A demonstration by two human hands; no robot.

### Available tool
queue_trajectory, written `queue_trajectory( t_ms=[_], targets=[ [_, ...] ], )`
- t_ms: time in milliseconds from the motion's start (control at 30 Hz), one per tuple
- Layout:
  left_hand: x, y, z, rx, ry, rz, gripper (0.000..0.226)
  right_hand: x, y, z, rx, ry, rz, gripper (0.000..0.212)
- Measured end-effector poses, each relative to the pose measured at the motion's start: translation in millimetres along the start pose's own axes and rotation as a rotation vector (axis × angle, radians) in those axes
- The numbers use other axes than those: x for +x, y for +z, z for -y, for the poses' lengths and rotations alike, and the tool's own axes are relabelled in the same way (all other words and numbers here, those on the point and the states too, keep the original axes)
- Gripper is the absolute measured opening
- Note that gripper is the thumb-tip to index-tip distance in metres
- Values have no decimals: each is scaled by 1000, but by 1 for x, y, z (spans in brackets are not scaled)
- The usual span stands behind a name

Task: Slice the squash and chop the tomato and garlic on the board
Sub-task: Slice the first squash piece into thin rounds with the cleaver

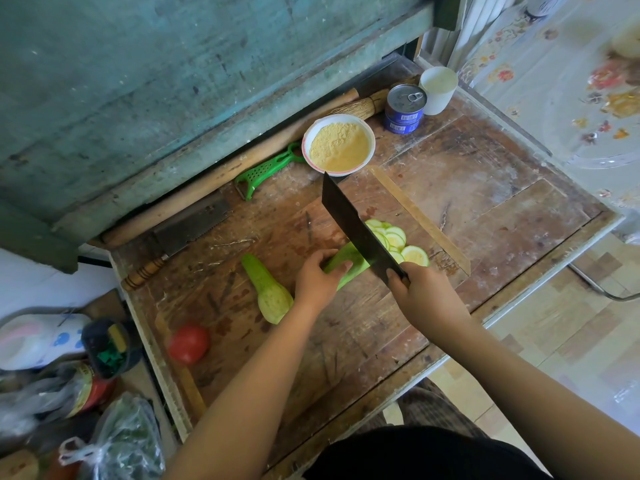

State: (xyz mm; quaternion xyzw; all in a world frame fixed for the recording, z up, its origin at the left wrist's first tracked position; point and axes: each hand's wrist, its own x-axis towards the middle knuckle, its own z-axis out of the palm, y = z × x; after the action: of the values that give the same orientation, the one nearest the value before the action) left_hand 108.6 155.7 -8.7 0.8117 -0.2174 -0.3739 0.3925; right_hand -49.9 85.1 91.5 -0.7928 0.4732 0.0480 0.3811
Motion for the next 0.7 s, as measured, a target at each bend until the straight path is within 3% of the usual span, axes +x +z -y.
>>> queue_trajectory(
  t_ms=[700],
  targets=[
    [-2,1,0,-3,10,0,30,5,4,-7,-52,19,30,31]
  ],
)
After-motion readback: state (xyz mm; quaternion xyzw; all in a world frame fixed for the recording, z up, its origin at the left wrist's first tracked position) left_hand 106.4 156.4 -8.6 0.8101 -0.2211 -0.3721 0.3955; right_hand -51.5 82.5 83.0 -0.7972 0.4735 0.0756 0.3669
